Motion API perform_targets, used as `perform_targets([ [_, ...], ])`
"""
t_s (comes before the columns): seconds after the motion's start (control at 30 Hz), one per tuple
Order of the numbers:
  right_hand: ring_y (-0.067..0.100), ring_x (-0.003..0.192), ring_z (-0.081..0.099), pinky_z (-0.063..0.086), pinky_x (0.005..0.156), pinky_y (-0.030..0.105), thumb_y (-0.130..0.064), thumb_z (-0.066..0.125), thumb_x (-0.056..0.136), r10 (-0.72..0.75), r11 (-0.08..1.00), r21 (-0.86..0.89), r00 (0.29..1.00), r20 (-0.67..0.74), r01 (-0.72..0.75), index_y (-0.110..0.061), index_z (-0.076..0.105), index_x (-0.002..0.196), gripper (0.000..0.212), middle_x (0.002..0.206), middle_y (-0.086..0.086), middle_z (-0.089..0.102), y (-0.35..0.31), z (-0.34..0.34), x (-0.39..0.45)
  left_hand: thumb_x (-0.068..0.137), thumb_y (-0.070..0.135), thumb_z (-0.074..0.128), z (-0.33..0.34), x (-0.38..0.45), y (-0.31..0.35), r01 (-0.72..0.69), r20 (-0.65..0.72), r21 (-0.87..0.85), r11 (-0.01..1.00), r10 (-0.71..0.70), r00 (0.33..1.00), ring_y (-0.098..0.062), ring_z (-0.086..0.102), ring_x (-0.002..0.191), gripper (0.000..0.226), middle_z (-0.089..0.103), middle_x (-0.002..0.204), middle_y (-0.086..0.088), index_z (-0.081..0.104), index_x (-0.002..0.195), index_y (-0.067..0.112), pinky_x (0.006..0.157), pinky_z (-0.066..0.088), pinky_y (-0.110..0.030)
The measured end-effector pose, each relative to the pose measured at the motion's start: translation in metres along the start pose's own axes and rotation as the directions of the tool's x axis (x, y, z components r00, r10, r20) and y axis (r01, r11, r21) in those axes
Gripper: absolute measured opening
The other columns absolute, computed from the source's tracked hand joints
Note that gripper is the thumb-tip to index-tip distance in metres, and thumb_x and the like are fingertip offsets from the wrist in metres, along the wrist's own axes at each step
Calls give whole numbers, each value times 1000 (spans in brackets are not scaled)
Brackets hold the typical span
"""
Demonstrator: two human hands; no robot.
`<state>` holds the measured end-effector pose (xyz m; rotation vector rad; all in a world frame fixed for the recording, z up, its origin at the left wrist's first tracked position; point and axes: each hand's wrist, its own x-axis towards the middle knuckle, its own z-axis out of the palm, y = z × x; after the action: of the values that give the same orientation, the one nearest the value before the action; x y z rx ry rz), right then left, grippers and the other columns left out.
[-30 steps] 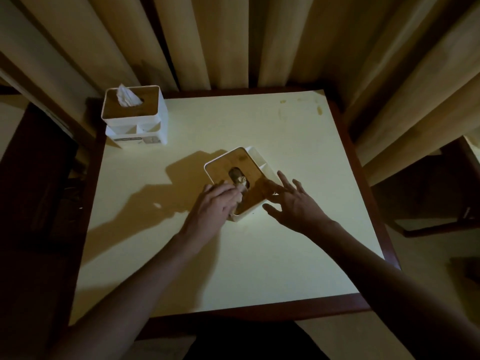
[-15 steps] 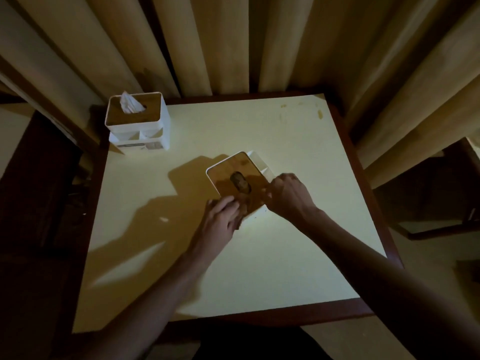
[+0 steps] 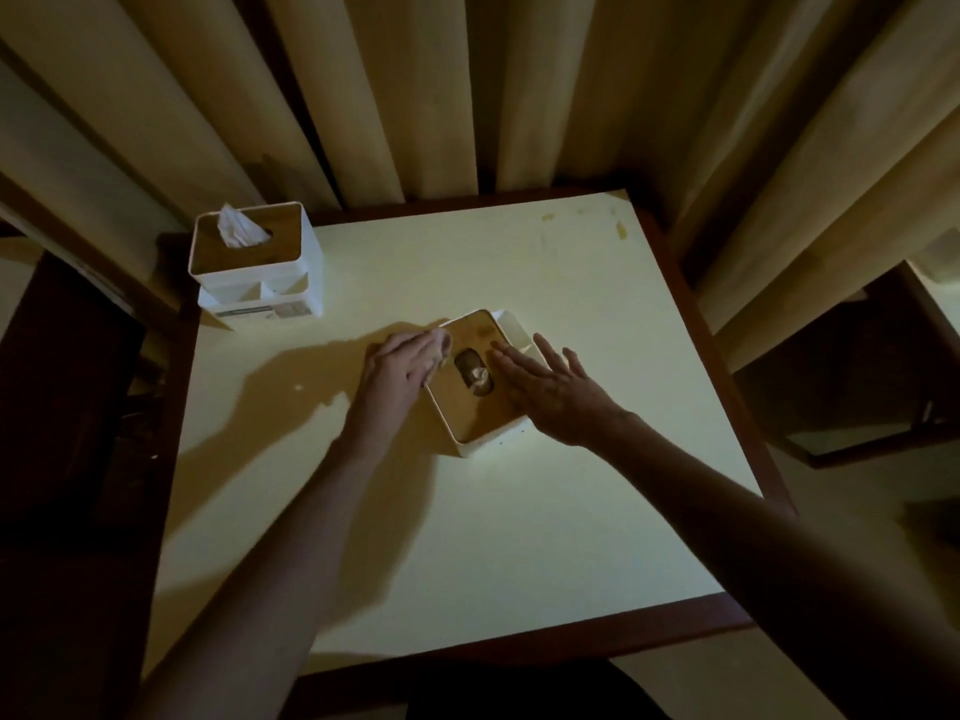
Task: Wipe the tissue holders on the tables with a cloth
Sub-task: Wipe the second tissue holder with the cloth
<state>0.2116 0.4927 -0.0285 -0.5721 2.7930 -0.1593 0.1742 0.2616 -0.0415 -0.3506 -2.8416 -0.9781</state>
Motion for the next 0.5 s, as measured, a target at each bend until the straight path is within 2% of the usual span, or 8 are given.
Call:
perform_targets([
  [0.13, 32, 147, -2, 10, 115, 53, -35, 31, 103, 69, 992, 109, 998, -6, -68, -27, 1, 153, 59, 160, -12, -5, -8, -2, -1, 90, 5, 60, 1, 24, -5, -59, 38, 23, 998, 58, 998, -22, 49, 112, 40, 57, 130, -2, 60, 128, 16, 94, 28, -13],
  [0.23, 36, 142, 18, 21, 114, 51, -34, 39, 101, 83, 993, 83, 996, -36, -80, -24, 10, 153, 60, 161, -7, 4, -14, -3, 2, 92, 5, 56, 1, 42, -4, -40, 95, 38, 998, 36, 995, -21, 45, 111, 40, 55, 133, -1, 59, 130, 18, 90, 29, -16],
  [0.33, 36, 128, 34, 30, 106, 44, -23, 40, 100, 81, 987, 146, 995, -59, -72, -23, 25, 150, 52, 156, 1, 27, -14, -14, 11, 91, 5, 57, -5, 57, -3, -55, 161, -24, 998, 58, 985, -22, 50, 115, 40, 56, 132, -2, 60, 128, 20, 95, 39, -25],
  [0.37, 37, 125, 38, 31, 105, 41, -18, 40, 100, 74, 981, 187, 994, -80, -58, -23, 31, 148, 49, 150, 6, 38, -13, -21, 13, 90, 4, 58, -8, 57, -3, -57, 160, -60, 997, 66, 985, -19, 52, 114, 41, 57, 131, -2, 60, 128, 21, 96, 42, -24],
  [0.43, 35, 124, 42, 25, 102, 32, -9, 40, 99, 31, 980, 197, 993, -115, -8, -18, 38, 145, 47, 141, 12, 48, -9, -34, 18, 91, 8, 59, -17, 46, 1, 16, 90, -174, 985, 0, 996, -10, 55, 108, 41, 59, 127, -1, 58, 129, 23, 86, 43, -8],
  [0.47, 33, 127, 40, 22, 102, 28, -7, 40, 99, 0, 984, 175, 992, -126, 23, -15, 39, 144, 46, 142, 12, 46, -6, -39, 19, 93, 13, 58, -22, 35, 2, 87, 35, -261, 962, -80, 996, -6, 56, 104, 40, 58, 125, 2, 57, 130, 26, 79, 43, -3],
  [0.5, 30, 130, 36, 21, 103, 28, -8, 40, 99, -36, 987, 152, 991, -131, 56, -14, 38, 145, 46, 146, 12, 41, -2, -42, 22, 94, 20, 58, -26, 22, 1, 163, -12, -369, 915, -180, 984, -3, 57, 101, 38, 58, 124, 5, 56, 130, 30, 76, 45, -4],
])
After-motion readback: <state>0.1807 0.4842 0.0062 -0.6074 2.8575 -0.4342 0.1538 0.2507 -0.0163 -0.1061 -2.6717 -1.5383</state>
